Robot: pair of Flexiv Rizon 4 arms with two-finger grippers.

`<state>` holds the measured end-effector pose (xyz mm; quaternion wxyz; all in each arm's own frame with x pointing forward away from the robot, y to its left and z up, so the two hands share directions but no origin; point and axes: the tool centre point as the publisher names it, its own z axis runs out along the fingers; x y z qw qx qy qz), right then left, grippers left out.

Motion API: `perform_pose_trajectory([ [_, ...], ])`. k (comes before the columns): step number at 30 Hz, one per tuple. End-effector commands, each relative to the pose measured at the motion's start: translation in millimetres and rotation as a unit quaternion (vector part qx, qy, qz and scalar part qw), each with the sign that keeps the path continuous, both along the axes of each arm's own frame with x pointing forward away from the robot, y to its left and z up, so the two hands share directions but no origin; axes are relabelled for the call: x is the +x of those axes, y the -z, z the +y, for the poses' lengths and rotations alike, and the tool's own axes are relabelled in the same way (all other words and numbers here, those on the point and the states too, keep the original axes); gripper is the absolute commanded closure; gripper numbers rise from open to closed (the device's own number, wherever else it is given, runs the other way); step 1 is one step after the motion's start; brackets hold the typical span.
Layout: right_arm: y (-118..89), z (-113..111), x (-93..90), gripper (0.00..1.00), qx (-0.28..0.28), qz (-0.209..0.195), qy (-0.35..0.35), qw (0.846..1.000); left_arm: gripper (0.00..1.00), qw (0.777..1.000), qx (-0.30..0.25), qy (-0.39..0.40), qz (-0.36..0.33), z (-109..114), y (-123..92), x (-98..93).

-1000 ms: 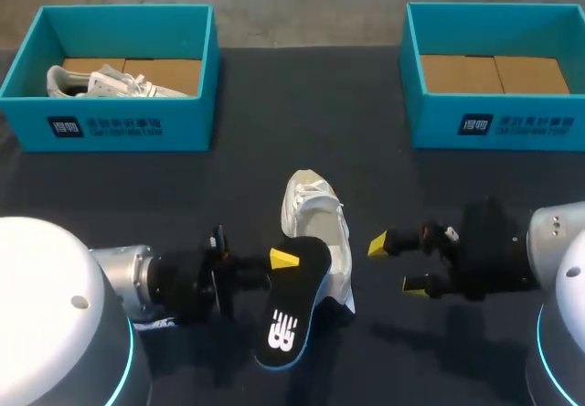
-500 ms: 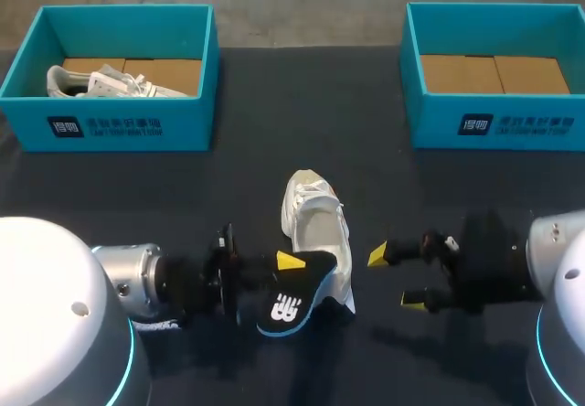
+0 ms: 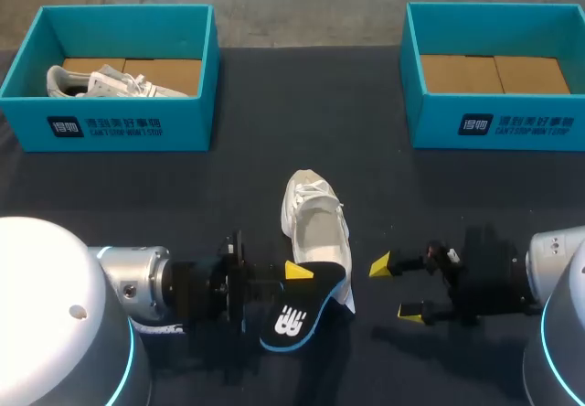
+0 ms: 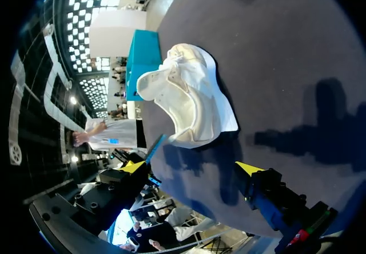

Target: Take the shoe out of the shoebox, open the shoe tongue, remove and reinsert the insole, then place the shoe into the shoebox

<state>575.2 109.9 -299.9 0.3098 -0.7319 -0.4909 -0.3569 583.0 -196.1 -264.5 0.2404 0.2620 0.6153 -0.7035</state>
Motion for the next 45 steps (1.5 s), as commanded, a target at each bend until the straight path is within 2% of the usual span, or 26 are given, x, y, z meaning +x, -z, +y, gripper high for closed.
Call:
perform_pose_trajectory([
  [1,11.4,12.4,12.6,0.00,0.012,0.000,-0.004,1.000,1.00,0.999,0.006,0.031,-0.005,-5.4,10.4,0.2],
  [13,20.7,19.9,19.6,0.00,0.025,0.006,-0.003,1.000,1.00,0.999,0.000,0.037,-0.001,-11.9,10.3,8.3],
  [25,22.4,20.6,20.3,0.00,0.027,0.010,-0.002,1.000,1.00,0.999,-0.017,0.027,0.040,-2.9,9.5,23.7],
  [35,22.4,20.6,20.3,0.00,0.027,0.010,-0.002,1.000,1.00,0.996,-0.019,0.054,0.070,5.1,21.3,22.1],
  [45,22.4,20.6,20.3,0.00,0.027,0.010,-0.002,1.000,1.00,0.996,-0.022,0.046,0.072,0.4,28.3,34.6],
])
